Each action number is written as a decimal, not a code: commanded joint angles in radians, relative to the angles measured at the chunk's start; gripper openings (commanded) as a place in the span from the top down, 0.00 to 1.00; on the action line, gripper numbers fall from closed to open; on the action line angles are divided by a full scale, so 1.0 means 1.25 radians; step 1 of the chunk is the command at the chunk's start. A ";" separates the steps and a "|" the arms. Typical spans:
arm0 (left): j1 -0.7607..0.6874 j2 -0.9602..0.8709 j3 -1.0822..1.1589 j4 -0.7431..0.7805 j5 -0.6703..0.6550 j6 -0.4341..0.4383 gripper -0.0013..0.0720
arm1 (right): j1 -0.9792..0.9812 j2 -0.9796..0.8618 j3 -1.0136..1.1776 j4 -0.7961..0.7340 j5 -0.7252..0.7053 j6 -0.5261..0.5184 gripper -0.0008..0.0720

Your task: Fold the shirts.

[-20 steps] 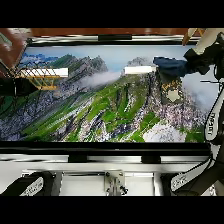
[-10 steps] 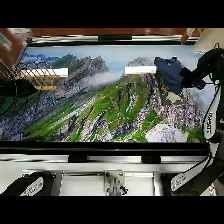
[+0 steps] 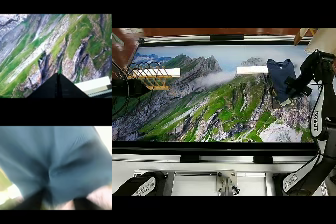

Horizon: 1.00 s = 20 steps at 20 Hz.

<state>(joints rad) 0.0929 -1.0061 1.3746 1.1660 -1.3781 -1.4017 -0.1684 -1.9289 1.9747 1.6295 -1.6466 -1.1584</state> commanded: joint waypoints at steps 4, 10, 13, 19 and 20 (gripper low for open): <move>-0.010 -0.006 0.000 0.001 0.083 0.002 0.94 | -0.014 0.077 0.002 0.017 -0.151 -0.175 0.18; -0.248 -0.107 0.005 0.196 0.186 -0.038 0.94 | 0.060 0.314 0.002 0.024 0.147 -0.244 0.18; -0.371 -0.231 0.043 0.430 0.056 -0.150 0.89 | 0.214 0.306 -0.019 -0.010 0.057 -0.258 0.18; -0.410 -0.344 0.066 0.429 -0.107 -0.154 0.03 | 0.303 0.227 -0.127 0.100 -0.040 -0.226 0.07; -0.408 -0.343 0.066 0.429 -0.107 -0.154 0.03 | 0.303 0.223 -0.127 0.102 -0.039 -0.226 0.07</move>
<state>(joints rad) -0.3981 -1.3991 1.4502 1.6657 -1.4494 -1.5772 0.1764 -1.6272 1.8488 1.7172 -1.6657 -1.4509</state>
